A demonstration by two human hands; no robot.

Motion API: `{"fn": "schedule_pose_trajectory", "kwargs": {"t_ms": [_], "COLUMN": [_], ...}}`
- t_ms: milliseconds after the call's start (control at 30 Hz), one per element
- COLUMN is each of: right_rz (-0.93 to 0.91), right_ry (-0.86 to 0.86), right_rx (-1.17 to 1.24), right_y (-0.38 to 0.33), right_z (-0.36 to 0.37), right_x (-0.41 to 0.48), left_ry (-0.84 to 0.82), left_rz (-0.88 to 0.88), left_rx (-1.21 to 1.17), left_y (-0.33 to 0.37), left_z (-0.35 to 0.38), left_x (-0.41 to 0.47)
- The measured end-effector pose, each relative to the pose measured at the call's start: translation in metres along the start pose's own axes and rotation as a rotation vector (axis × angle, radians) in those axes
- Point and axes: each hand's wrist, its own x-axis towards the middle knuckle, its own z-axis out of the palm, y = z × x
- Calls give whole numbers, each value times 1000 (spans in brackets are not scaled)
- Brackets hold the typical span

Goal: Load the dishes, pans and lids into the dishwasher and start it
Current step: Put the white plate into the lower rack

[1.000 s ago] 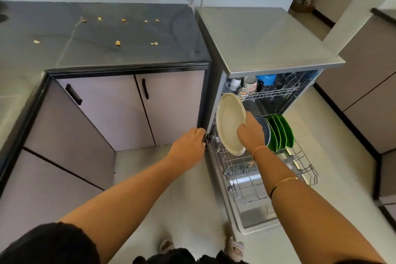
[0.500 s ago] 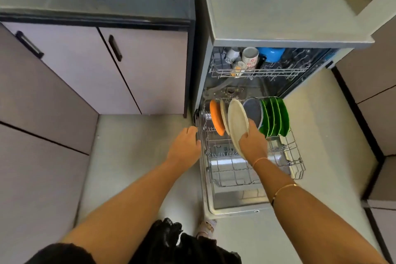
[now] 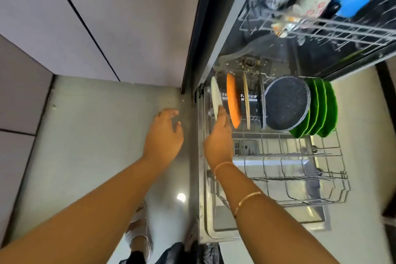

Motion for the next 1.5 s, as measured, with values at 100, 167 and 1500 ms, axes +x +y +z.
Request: {"fn": "schedule_pose_trajectory", "kwargs": {"t_ms": [100,167,1500], "right_rz": [-61,-83,94], "right_ry": [37,66,204], "right_rx": [-83,-118,-359], "right_y": [5,6,39], "right_z": [22,33,16], "right_x": [37,61,86], "left_ry": [19,29,-102], "left_rz": [-5,2,-91], "left_rx": [-55,-85,-87], "left_y": [-20,-33,-109], "left_z": [19,31,69], "left_x": [22,27,18]}}
